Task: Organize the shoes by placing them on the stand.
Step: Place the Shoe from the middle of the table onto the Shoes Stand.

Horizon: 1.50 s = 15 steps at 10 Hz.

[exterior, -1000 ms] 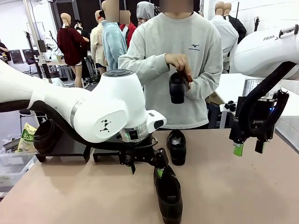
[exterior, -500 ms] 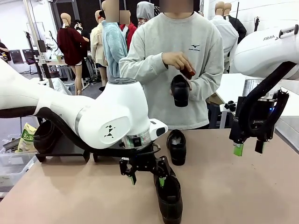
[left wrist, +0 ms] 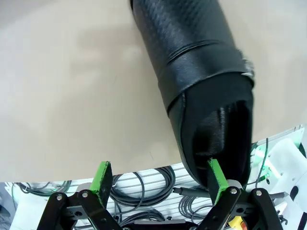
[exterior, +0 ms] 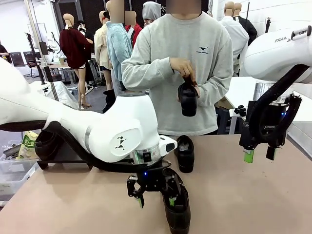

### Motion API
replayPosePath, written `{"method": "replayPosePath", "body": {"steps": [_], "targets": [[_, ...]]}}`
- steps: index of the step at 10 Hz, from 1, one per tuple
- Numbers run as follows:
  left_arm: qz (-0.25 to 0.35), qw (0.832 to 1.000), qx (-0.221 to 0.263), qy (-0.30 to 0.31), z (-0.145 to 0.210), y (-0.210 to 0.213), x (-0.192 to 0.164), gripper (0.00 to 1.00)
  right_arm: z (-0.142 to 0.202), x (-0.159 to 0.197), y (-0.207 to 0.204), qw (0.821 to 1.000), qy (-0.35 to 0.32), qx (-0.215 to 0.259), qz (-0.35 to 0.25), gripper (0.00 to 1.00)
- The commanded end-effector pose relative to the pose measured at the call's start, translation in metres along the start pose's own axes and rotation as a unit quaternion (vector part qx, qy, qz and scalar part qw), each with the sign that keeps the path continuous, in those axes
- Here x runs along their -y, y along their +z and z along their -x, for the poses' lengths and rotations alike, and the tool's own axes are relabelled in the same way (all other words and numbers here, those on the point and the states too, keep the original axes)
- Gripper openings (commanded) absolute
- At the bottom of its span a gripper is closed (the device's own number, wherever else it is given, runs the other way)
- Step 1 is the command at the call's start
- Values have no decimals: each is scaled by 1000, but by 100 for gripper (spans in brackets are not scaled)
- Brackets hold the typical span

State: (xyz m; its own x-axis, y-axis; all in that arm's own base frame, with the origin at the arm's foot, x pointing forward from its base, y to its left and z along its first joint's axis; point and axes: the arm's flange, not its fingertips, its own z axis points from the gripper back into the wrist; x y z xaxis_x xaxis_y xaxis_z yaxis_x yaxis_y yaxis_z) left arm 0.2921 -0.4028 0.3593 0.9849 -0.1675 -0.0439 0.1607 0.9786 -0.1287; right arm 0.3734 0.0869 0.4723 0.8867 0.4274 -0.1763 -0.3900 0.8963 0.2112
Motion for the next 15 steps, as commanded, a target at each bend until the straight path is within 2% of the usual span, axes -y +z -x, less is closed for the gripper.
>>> {"method": "replayPosePath", "body": {"steps": [1, 5, 6, 11, 12, 15], "targets": [[5, 999, -31, 4, -2, -14, 5, 100, -2, -2, 3, 1000, -8, 0, 0, 100], [27, 999, -35, -11, -5, -33, 8, 100, -2, -2, 3, 1000, -8, 0, 0, 100], [31, 998, -30, -37, -5, -33, 7, 96, -2, -2, 3, 1000, -8, 0, 0, 100], [28, 997, -15, -66, -6, -28, 6, 4, -2, -2, 3, 1000, -8, 0, 0, 100], [26, 997, -15, -68, -6, -29, 5, 0, -2, -2, 3, 1000, -8, 0, 0, 100], [27, 996, -25, -76, -7, -27, 5, 0, -2, -2, 3, 1000, -8, 0, 0, 100]]}}
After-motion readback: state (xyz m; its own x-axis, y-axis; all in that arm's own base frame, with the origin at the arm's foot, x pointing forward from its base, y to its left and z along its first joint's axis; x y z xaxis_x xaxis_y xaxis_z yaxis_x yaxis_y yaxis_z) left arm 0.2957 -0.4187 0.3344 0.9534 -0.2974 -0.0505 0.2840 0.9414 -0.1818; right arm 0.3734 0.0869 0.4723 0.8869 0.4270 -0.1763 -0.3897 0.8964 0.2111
